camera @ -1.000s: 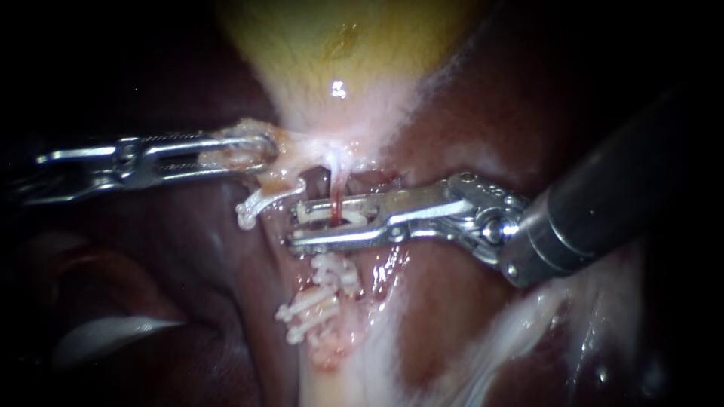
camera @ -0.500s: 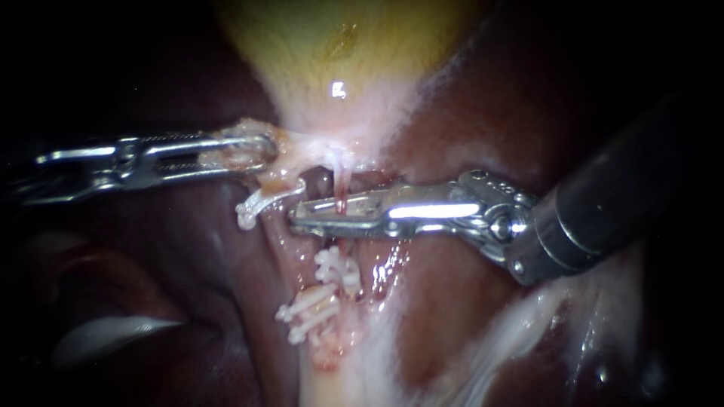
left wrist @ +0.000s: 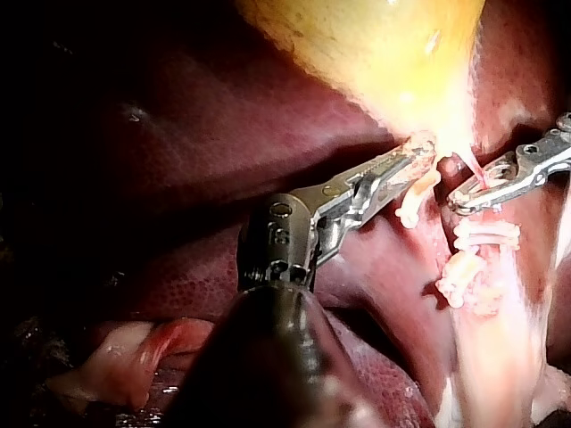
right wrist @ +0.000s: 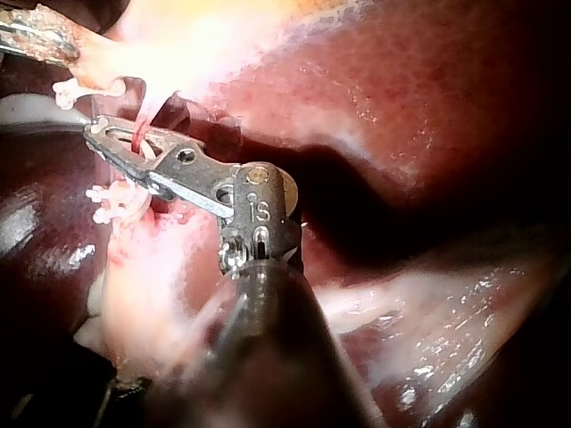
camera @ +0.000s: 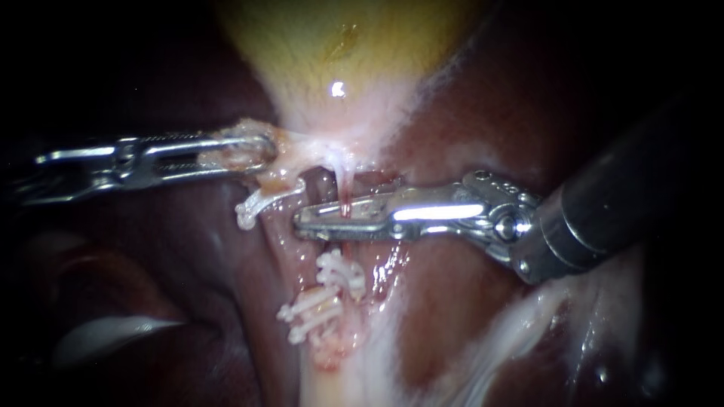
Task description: Clipping third clip right tube
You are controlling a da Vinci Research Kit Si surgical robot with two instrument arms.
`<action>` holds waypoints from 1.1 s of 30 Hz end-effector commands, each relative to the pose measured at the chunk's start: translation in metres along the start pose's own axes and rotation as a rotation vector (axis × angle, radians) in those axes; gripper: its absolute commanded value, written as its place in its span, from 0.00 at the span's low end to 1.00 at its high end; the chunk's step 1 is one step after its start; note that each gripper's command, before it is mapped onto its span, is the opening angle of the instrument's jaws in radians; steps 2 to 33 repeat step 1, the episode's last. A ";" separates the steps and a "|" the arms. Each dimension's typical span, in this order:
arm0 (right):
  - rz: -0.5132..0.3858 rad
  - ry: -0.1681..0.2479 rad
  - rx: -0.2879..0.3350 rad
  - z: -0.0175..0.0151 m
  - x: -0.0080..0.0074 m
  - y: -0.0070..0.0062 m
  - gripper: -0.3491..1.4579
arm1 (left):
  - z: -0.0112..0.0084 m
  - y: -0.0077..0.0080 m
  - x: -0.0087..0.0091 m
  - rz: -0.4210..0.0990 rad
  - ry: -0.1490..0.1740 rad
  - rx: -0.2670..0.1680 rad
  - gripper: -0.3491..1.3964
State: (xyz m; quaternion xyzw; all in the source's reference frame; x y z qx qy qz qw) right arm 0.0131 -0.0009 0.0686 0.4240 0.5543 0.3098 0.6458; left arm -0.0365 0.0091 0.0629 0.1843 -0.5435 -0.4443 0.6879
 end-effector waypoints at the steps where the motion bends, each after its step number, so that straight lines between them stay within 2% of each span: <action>1: 0.000 0.000 -0.001 0.0000 0.0000 0.0001 0.00 | 0.0000 0.0000 0.0000 0.000 0.000 0.000 0.00; 33: 0.000 0.000 -0.001 0.0000 0.0000 0.0001 0.00 | 0.0000 0.0000 0.0000 0.000 0.000 0.000 0.00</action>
